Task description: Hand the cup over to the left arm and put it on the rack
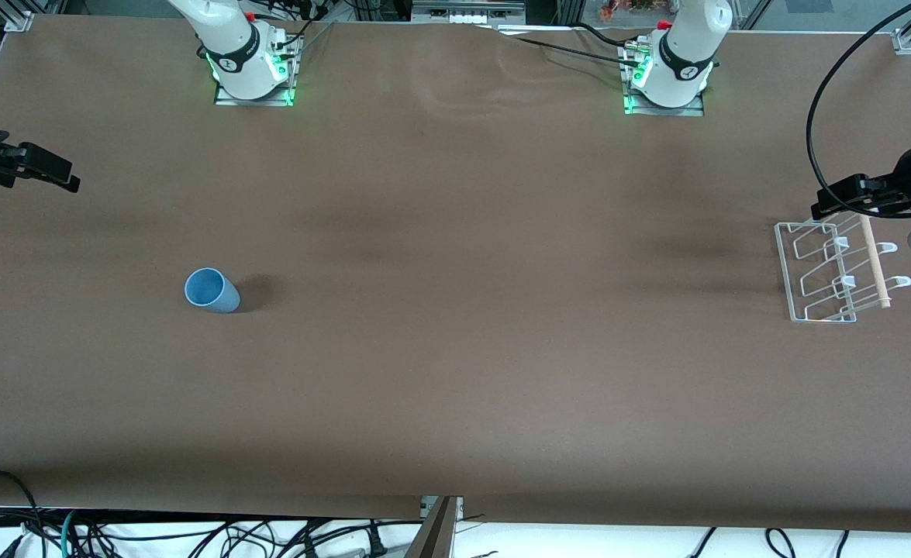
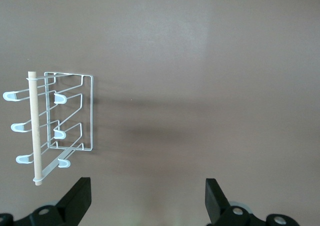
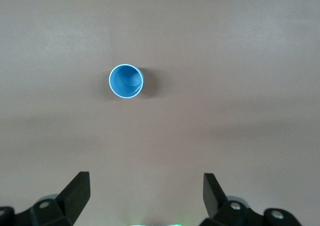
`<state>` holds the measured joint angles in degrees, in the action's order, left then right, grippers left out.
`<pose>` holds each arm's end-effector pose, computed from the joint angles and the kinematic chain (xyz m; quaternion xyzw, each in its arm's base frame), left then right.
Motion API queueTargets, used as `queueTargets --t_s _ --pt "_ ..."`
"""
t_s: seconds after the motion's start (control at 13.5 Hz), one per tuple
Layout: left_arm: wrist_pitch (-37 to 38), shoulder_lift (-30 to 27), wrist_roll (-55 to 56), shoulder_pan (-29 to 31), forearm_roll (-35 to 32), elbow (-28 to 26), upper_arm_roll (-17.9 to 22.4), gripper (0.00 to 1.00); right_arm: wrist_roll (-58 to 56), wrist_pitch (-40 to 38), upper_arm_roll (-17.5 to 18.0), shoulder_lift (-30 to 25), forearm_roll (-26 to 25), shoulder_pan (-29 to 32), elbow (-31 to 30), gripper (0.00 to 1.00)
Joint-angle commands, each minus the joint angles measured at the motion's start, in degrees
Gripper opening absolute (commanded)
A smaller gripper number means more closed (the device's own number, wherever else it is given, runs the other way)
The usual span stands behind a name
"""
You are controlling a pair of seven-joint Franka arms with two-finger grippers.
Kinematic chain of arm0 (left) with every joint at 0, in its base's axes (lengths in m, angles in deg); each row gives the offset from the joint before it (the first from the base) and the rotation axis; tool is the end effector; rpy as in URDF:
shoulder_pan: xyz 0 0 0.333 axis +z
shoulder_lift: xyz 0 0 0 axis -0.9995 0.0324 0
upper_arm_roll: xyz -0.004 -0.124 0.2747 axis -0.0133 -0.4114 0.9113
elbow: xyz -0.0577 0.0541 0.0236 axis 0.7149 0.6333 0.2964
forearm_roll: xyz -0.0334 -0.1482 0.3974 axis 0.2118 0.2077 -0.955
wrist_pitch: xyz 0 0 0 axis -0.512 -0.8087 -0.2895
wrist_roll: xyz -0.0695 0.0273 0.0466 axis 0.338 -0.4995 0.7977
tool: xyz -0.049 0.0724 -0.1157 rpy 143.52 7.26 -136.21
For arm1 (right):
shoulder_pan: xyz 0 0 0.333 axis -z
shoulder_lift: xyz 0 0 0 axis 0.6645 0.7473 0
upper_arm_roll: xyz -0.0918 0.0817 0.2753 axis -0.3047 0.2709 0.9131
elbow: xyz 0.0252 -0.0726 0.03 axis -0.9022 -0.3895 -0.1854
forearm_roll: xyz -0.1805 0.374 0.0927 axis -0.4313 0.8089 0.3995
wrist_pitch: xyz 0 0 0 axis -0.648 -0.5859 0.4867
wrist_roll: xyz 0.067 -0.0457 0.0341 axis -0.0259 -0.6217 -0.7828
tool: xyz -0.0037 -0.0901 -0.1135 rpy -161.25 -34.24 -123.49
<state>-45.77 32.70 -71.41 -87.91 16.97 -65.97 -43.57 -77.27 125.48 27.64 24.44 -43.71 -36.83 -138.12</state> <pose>0.6117 0.0232 0.5397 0.9969 0.0404 -0.0669 0.0108 0.5799 -0.0427 0.5337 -0.9985 0.0323 0.0447 0.0020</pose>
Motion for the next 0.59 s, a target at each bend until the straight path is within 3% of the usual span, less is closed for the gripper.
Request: queueTargets --t_s 0.0,0.52 --pt "0.7 0.5 0.7 0.4 1.2 1.3 -0.2 1.0 0.3 -0.7 0.2 -0.7 -1.3 0.2 -0.1 1.0" --pt "0.7 0.5 0.8 0.3 1.4 1.3 -0.2 1.0 0.0 -1.2 0.1 -0.6 -1.4 0.2 0.0 1.0"
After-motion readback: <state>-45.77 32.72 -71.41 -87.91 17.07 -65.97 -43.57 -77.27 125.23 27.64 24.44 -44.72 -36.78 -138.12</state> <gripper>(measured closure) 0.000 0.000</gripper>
